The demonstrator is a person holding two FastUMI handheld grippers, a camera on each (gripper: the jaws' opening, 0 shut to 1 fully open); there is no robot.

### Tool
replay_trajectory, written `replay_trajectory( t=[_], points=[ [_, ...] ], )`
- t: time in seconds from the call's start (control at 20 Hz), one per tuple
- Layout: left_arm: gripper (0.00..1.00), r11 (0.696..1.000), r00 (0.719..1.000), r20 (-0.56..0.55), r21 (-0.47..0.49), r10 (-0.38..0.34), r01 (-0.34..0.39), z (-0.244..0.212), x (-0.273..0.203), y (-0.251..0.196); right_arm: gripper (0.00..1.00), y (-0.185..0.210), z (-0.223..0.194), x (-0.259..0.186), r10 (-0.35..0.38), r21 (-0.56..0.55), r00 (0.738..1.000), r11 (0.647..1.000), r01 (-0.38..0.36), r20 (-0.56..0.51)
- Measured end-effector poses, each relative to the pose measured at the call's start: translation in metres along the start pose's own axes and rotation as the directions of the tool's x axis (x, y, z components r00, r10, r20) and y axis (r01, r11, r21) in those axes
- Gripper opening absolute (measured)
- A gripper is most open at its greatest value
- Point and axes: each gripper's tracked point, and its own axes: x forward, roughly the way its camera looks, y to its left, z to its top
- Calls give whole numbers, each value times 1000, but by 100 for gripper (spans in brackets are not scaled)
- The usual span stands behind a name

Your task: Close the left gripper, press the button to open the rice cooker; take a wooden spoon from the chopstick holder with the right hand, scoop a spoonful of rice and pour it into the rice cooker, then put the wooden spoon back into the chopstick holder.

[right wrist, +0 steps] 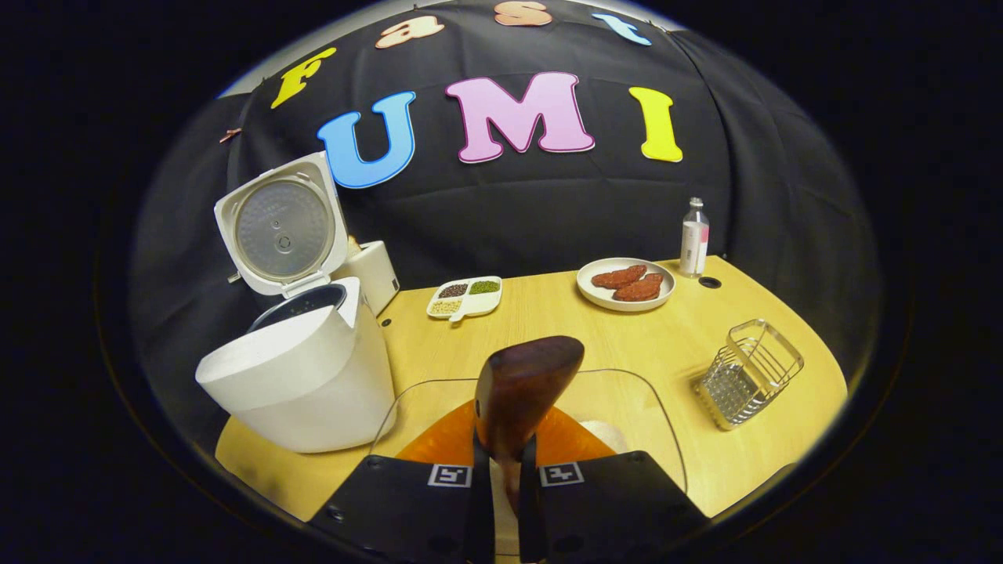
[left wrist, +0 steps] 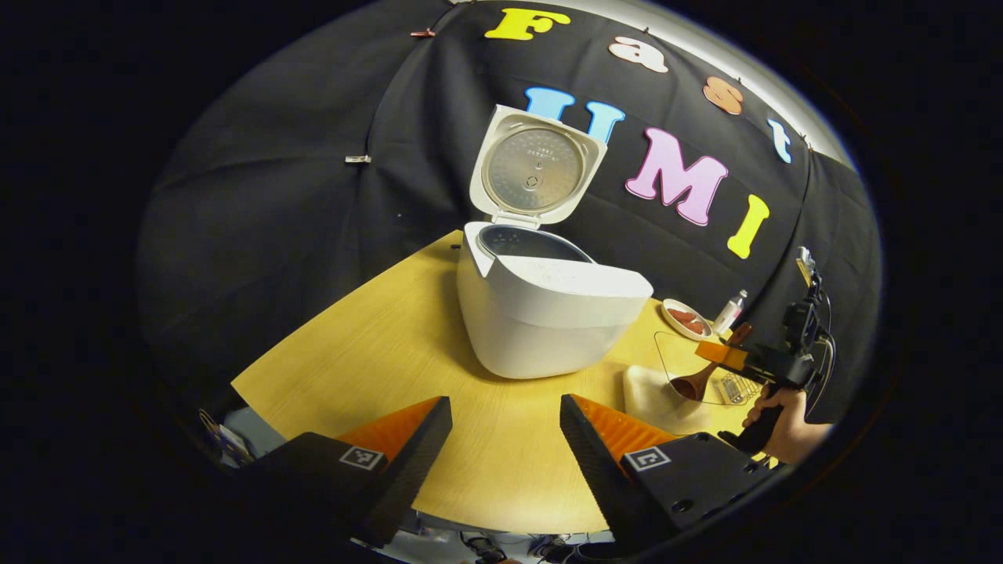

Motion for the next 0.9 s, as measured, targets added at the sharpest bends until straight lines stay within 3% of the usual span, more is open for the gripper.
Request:
replay_trajectory(
  t=[0.25, 0.5, 0.9],
  points=[
    [96, 1000, 1000, -15, -21, 10, -10, -9, -4, 7, 17, 19, -7, 1, 34, 142, 997, 990, -24, -66],
    [95, 999, 999, -11, -19, 39, -39, -8, -4, 15, 17, 10, -11, -5, 57, 320, 987, 947, -6, -153],
    [96, 1000, 1000, 13, -20, 18, -17, 14, 5, 0, 16, -35, -7, -27, 35, 617, 979, 781, 97, -198]
  ],
)
